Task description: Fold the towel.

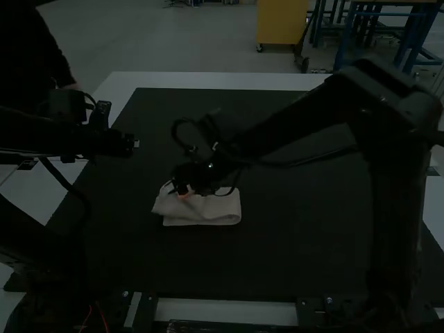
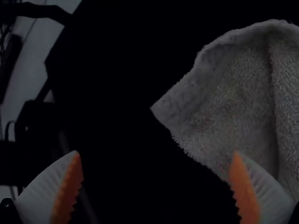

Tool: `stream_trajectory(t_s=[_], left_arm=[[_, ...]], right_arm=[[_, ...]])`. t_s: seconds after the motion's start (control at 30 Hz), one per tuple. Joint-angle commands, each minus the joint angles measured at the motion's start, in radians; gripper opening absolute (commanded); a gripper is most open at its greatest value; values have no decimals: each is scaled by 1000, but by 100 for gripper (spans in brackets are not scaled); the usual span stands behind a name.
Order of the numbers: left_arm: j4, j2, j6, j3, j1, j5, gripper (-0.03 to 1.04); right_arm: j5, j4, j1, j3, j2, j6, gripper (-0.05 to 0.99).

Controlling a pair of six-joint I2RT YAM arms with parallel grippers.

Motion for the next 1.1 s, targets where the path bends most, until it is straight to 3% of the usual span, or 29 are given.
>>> stream_trajectory(t_s=[0.0,0.3,0.37,0.47,0.6,0.63,0.73,0.83,1.07], left_arm=[[4,-28,-21,-1,1,-13,97],[-5,-40,-24,-5,-16,-11,97],[-4,-40,-25,-7,-20,-11,97],[-1,-40,-27,-10,-31,-11,97],[4,-40,-28,-16,-42,-13,97],[4,-40,-32,-17,-43,-11,97],[11,-40,-36,-24,-43,-13,97],[22,-40,-36,-34,-43,-11,97],[27,-40,-35,-40,-43,-11,97]], right_arm=[[-17,7,-2,7,-1,-15,71],[13,-11,-66,4,-122,-56,70],[23,-13,-95,-4,-130,-78,56],[29,-10,-137,-29,-131,-105,47],[44,41,-176,-81,-120,-119,1],[58,59,-184,-93,-116,-128,-2],[76,91,-198,-113,-82,-131,-1],[81,85,-206,-113,-41,-171,21],[107,113,-199,-98,19,-182,37]])
